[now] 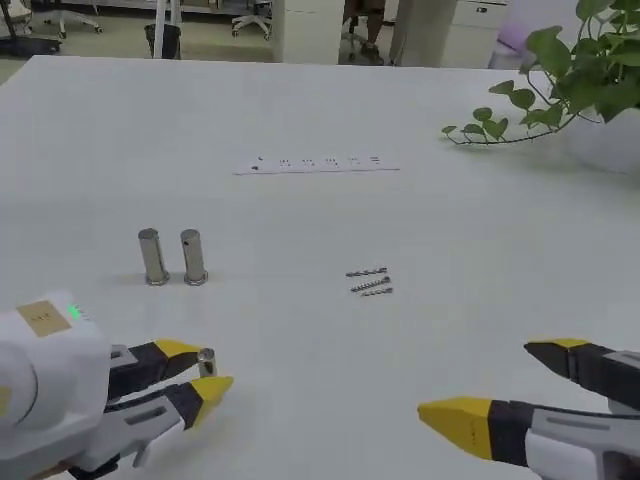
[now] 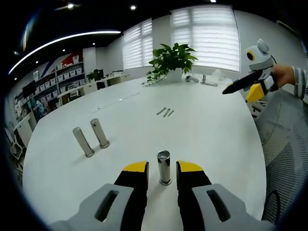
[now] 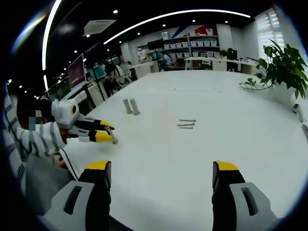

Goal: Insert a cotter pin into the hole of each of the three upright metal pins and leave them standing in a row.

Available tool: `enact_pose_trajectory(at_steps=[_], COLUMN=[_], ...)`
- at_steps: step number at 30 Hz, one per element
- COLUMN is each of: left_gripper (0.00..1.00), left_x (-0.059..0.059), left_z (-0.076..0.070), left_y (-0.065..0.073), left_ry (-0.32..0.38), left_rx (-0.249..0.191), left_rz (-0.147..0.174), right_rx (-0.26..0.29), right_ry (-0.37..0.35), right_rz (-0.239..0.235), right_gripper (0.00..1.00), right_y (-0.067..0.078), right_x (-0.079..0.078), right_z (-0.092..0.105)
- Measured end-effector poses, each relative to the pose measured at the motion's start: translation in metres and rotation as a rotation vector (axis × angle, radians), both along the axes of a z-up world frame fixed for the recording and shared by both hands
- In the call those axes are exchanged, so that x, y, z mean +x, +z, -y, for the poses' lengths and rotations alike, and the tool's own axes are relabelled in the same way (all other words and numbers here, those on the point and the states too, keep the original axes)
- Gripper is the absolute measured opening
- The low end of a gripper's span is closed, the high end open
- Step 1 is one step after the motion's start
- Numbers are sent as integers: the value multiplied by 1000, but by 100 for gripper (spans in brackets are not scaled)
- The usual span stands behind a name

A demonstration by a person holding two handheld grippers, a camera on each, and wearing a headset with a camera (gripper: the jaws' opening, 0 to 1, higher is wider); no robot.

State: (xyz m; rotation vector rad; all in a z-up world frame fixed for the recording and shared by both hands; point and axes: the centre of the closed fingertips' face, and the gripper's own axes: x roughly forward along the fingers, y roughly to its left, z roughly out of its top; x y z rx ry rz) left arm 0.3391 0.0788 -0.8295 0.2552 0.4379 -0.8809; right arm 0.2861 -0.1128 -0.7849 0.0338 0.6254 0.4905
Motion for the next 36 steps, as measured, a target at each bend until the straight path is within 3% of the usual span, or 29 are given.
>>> enact_pose_trajectory(at_steps=[2,5,11,13,14,15,16,18,22,24,25,31,36], left_gripper=[26,33,55,66,70,71,74,86,100,99,100,99,99], left_x=[-2,-13,-29,-34,-33,-28,-31,-31,-33,-35,-39,-45,-51], left_z=[-1,-4,-7,-10,-13,-15,-18,-21,-26,-27,-27,-23,-23], left_y=[-1,-4,0,1,4,9,9,8,13,13,11,14,13], left_ry=[-2,-23,-35,11,11,24,22,38,59,64,66,46,42], left_rx=[-4,29,-11,-44,-48,-50,-37,-29,-25,-35,-35,-53,-60], left_rz=[-17,-51,-69,-129,-106,-59,-48,-60,-45,-64,-92,-103,-99], right_rx=[1,7,5,6,5,4,3,1,3,-1,-11,-42,-106], right_ry=[-1,-7,-8,-5,-3,-1,2,5,10,21,29,59,121], right_rz=[2,0,-13,-15,-16,-17,-18,-21,-24,-28,-30,-67,-83], right_gripper=[88,88,88,88,88,88,88,88,88,87,87,87,87], right_y=[0,0,-4,-5,-5,-5,-5,-6,-6,-7,-7,-15,-18], right_x=[0,0,-2,-3,-3,-3,-3,-3,-3,-4,-4,-5,-2], right_z=[0,1,2,1,1,1,0,0,-2,-2,-2,-1,0])
